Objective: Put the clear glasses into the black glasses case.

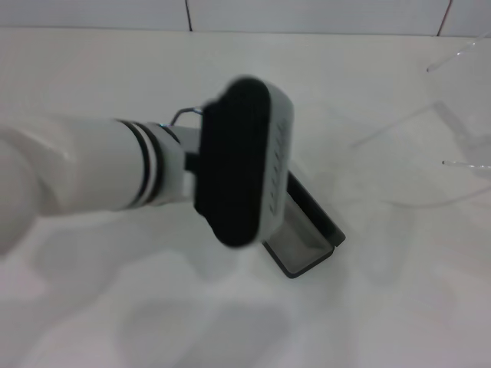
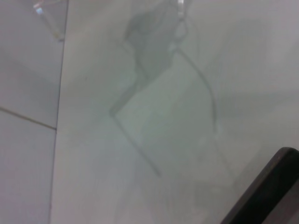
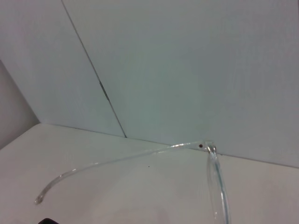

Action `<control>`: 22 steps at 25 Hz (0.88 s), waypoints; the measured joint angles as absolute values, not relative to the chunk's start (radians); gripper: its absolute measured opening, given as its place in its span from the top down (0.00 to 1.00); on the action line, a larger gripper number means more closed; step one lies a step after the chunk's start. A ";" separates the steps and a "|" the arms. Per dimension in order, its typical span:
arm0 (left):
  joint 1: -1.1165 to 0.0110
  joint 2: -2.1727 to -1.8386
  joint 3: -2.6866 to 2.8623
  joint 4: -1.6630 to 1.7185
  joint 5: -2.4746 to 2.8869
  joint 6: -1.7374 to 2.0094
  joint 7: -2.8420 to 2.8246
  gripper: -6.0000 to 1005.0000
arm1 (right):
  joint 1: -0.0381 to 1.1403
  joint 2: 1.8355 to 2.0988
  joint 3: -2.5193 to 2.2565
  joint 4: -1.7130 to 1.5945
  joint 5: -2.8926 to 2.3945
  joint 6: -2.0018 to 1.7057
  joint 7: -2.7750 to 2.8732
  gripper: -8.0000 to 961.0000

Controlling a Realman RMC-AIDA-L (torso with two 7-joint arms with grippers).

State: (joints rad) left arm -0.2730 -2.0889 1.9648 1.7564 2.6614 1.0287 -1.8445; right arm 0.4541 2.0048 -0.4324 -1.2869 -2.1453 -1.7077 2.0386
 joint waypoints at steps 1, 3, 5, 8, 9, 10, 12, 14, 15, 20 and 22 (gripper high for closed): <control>-0.268 -2.089 1.990 1.755 2.683 1.007 -1.836 0.62 | 0.454 2.005 -0.431 -1.287 -2.145 -1.708 2.039 0.87; -0.265 -2.090 2.055 1.737 2.752 0.964 -1.829 0.62 | 0.454 2.005 -0.420 -1.286 -2.145 -1.708 2.039 0.87; -0.268 -2.091 2.071 1.729 2.777 0.955 -1.830 0.62 | 0.454 2.003 -0.414 -1.283 -2.145 -1.708 2.039 0.87; -0.276 -2.093 2.104 1.708 2.829 0.927 -1.835 0.62 | 0.454 2.001 -0.414 -1.274 -2.145 -1.706 2.039 0.87; -0.276 -2.093 2.104 1.708 2.829 0.927 -1.835 0.62 | 0.454 2.000 -0.414 -1.272 -2.145 -1.705 2.038 0.87; -0.277 -2.092 2.108 1.707 2.829 0.916 -1.834 0.62 | 0.454 1.999 -0.414 -1.268 -2.145 -1.702 2.037 0.87; -0.278 -2.092 2.112 1.705 2.830 0.906 -1.830 0.62 | 0.455 1.996 -0.414 -1.258 -2.145 -1.699 2.035 0.87; -0.285 -2.092 2.113 1.698 2.831 0.905 -1.827 0.63 | 0.456 1.991 -0.414 -1.248 -2.144 -1.698 2.033 0.87; -0.290 -2.092 2.114 1.692 2.831 0.905 -1.827 0.63 | 0.456 1.989 -0.414 -1.245 -2.143 -1.698 2.033 0.87; -0.304 -2.091 2.118 1.672 2.832 0.903 -1.827 0.62 | 0.456 1.987 -0.414 -1.242 -2.143 -1.695 2.032 0.87; -0.304 -2.091 2.118 1.674 2.832 0.903 -1.827 0.62 | 0.455 1.988 -0.414 -1.242 -2.143 -1.695 2.032 0.87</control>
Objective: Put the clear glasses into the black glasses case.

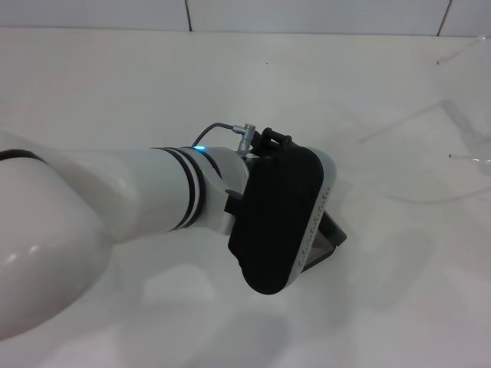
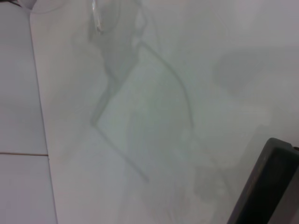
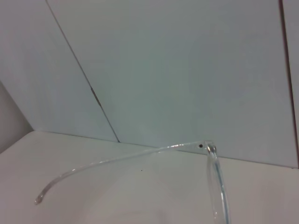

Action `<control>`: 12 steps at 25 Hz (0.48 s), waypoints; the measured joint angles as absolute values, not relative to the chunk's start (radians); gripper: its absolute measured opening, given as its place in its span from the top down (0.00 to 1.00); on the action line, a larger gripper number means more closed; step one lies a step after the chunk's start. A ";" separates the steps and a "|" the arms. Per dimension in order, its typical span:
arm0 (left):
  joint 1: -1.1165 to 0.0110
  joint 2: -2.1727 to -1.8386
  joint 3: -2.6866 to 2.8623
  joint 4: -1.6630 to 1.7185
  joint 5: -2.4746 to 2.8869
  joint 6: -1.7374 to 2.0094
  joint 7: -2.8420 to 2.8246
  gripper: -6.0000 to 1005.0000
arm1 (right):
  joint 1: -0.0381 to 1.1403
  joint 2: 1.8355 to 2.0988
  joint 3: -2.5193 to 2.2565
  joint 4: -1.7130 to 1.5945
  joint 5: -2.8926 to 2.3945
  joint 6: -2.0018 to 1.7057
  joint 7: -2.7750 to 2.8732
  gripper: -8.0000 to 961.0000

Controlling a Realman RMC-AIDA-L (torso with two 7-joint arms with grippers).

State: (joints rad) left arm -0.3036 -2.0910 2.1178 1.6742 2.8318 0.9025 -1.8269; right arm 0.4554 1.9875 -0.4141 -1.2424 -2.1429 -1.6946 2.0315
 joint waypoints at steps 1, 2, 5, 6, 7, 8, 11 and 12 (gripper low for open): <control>-0.303 -2.091 2.117 1.677 2.832 0.903 -1.827 0.62 | 0.455 1.987 -0.414 -1.242 -2.143 -1.695 2.031 0.87; -0.302 -2.091 2.115 1.682 2.832 0.905 -1.827 0.62 | 0.455 1.988 -0.414 -1.242 -2.143 -1.695 2.031 0.87; -0.296 -2.090 2.107 1.695 2.833 0.911 -1.830 0.62 | 0.454 1.988 -0.413 -1.242 -2.143 -1.695 2.031 0.87; -0.295 -2.090 2.106 1.699 2.833 0.912 -1.830 0.62 | 0.454 1.988 -0.413 -1.242 -2.143 -1.695 2.031 0.87; -0.292 -2.090 2.104 1.705 2.833 0.914 -1.831 0.62 | 0.455 1.988 -0.412 -1.242 -2.143 -1.695 2.031 0.87; -0.292 -2.090 2.104 1.705 2.833 0.914 -1.831 0.62 | 0.455 1.988 -0.412 -1.242 -2.143 -1.695 2.031 0.87; -0.288 -2.089 2.101 1.714 2.833 0.916 -1.831 0.62 | 0.454 1.988 -0.411 -1.242 -2.143 -1.695 2.031 0.87; -0.286 -2.088 2.097 1.719 2.833 0.921 -1.832 0.62 | 0.454 1.988 -0.411 -1.242 -2.143 -1.695 2.031 0.87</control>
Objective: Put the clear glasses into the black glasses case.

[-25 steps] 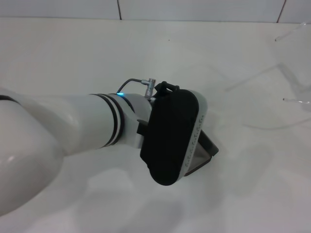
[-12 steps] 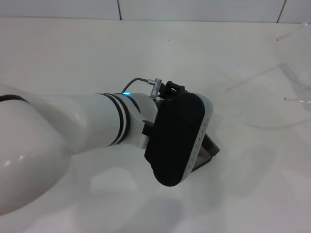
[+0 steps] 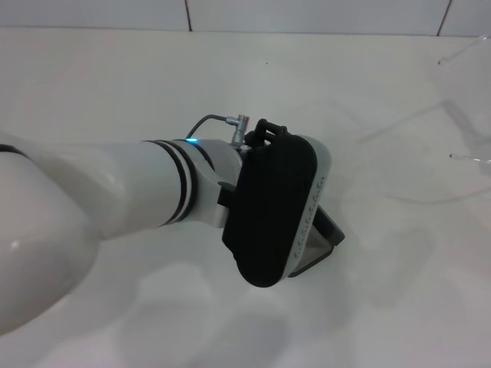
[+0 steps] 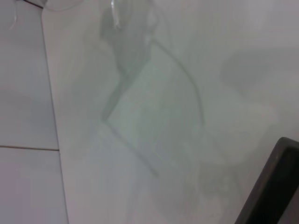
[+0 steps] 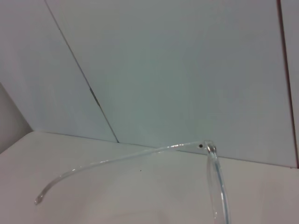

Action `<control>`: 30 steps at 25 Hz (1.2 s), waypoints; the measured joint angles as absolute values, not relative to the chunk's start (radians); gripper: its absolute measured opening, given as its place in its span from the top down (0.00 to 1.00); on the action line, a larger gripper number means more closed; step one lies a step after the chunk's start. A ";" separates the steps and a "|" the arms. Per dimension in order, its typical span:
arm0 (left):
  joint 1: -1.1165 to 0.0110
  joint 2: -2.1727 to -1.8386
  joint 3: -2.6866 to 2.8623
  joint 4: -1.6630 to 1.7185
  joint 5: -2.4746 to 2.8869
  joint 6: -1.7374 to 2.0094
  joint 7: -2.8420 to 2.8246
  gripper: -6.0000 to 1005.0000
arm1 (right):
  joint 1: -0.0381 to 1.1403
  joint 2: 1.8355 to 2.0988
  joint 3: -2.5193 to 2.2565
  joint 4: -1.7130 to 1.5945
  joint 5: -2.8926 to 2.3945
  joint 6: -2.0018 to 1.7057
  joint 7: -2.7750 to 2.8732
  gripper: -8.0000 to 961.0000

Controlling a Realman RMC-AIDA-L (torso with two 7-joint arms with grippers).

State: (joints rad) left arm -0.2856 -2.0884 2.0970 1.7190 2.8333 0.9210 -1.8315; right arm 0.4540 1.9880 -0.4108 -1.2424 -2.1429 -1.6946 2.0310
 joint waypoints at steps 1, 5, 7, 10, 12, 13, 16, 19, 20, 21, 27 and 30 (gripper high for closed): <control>-0.285 -2.088 2.096 1.720 2.833 0.923 -1.831 0.62 | 0.454 1.988 -0.411 -1.242 -2.143 -1.695 2.031 0.87; -0.282 -2.088 2.088 1.721 2.833 0.954 -1.832 0.62 | 0.455 1.988 -0.411 -1.242 -2.143 -1.695 2.031 0.87; -0.282 -2.088 2.083 1.721 2.833 0.973 -1.831 0.62 | 0.455 1.988 -0.411 -1.242 -2.143 -1.695 2.031 0.87; -0.282 -2.088 2.079 1.721 2.833 0.986 -1.828 0.62 | 0.455 1.988 -0.411 -1.243 -2.143 -1.695 2.033 0.87; -0.283 -2.088 2.078 1.720 2.833 0.986 -1.827 0.62 | 0.455 1.988 -0.411 -1.242 -2.142 -1.695 2.034 0.87; -0.284 -2.087 2.078 1.718 2.833 0.986 -1.826 0.62 | 0.456 1.988 -0.411 -1.243 -2.142 -1.695 2.035 0.87; -0.286 -2.087 2.078 1.707 2.833 0.981 -1.823 0.62 | 0.458 1.988 -0.411 -1.242 -2.142 -1.695 2.035 0.87; -0.287 -2.088 2.083 1.699 2.833 0.974 -1.819 0.62 | 0.458 1.988 -0.411 -1.237 -2.140 -1.695 2.035 0.87; -0.287 -2.088 2.084 1.697 2.833 0.972 -1.819 0.62 | 0.458 1.987 -0.411 -1.235 -2.138 -1.695 2.035 0.87; -0.287 -2.088 2.084 1.697 2.833 0.972 -1.819 0.62 | 0.458 1.986 -0.411 -1.233 -2.134 -1.695 2.036 0.87; -0.296 -2.091 2.102 1.672 2.833 0.953 -1.817 0.62 | 0.455 1.985 -0.411 -1.231 -2.129 -1.696 2.035 0.87; -0.298 -2.092 2.113 1.660 2.833 0.931 -1.817 0.62 | 0.453 1.985 -0.411 -1.231 -2.129 -1.698 2.035 0.87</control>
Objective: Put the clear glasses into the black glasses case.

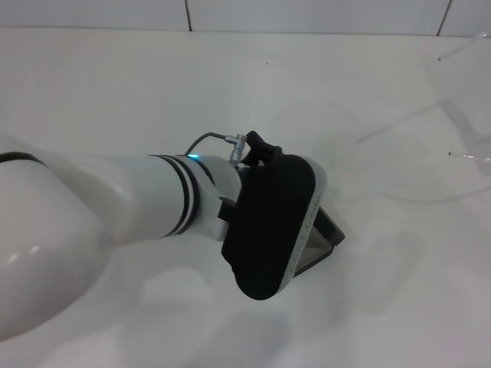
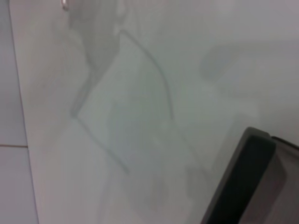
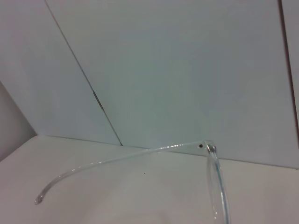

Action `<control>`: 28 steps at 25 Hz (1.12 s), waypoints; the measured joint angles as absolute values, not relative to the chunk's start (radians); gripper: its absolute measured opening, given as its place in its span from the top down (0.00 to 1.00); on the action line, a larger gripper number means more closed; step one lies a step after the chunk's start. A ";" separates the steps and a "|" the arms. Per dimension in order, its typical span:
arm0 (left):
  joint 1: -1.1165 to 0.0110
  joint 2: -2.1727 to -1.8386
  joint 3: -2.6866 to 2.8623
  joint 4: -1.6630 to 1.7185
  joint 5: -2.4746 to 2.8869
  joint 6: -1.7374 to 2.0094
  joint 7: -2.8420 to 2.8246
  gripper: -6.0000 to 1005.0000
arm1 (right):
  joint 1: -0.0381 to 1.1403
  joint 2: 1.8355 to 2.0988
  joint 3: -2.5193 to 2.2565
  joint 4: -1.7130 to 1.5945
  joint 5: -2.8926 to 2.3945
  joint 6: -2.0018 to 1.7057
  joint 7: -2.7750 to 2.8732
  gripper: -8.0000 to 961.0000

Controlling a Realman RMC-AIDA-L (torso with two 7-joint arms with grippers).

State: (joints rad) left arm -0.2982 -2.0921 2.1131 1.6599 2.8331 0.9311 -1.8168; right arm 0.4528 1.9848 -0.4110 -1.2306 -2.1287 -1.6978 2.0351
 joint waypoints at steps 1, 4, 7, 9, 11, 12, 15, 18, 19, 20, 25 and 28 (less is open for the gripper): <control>-0.299 -2.093 2.116 1.657 2.833 0.925 -1.817 0.62 | 0.452 1.985 -0.411 -1.230 -2.129 -1.698 2.035 0.87; -0.299 -2.093 2.124 1.652 2.833 0.914 -1.817 0.62 | 0.451 1.985 -0.411 -1.230 -2.128 -1.698 2.035 0.87; -0.303 -2.094 2.126 1.644 2.833 0.910 -1.817 0.62 | 0.451 1.985 -0.411 -1.228 -2.127 -1.699 2.035 0.87; -0.305 -2.094 2.129 1.636 2.833 0.904 -1.817 0.62 | 0.453 1.985 -0.411 -1.222 -2.127 -1.700 2.034 0.87; -0.309 -2.094 2.135 1.626 2.833 0.893 -1.819 0.62 | 0.454 1.985 -0.411 -1.219 -2.127 -1.701 2.034 0.87; -0.312 -2.094 2.137 1.622 2.833 0.889 -1.820 0.62 | 0.453 1.985 -0.411 -1.219 -2.127 -1.701 2.034 0.87; -0.311 -2.093 2.138 1.621 2.833 0.888 -1.821 0.62 | 0.449 1.985 -0.411 -1.218 -2.127 -1.704 2.034 0.87; -0.305 -2.092 2.138 1.626 2.833 0.890 -1.820 0.63 | 0.447 1.985 -0.404 -1.218 -2.127 -1.705 2.033 0.87; -0.304 -2.091 2.138 1.627 2.833 0.891 -1.820 0.63 | 0.446 1.985 -0.401 -1.218 -2.127 -1.706 2.032 0.87; -0.304 -2.091 2.138 1.628 2.833 0.892 -1.819 0.63 | 0.445 1.985 -0.401 -1.218 -2.127 -1.706 2.031 0.87; -0.302 -2.091 2.135 1.632 2.833 0.901 -1.823 0.63 | 0.444 1.985 -0.400 -1.218 -2.127 -1.707 2.031 0.87; -0.292 -2.091 2.133 1.646 2.833 0.904 -1.825 0.62 | 0.445 1.985 -0.400 -1.218 -2.122 -1.707 2.032 0.87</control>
State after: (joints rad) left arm -0.2924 -2.0905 2.1330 1.6456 2.8329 0.9037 -1.8247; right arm 0.4446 1.9849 -0.4003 -1.2179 -2.1218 -1.7072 2.0323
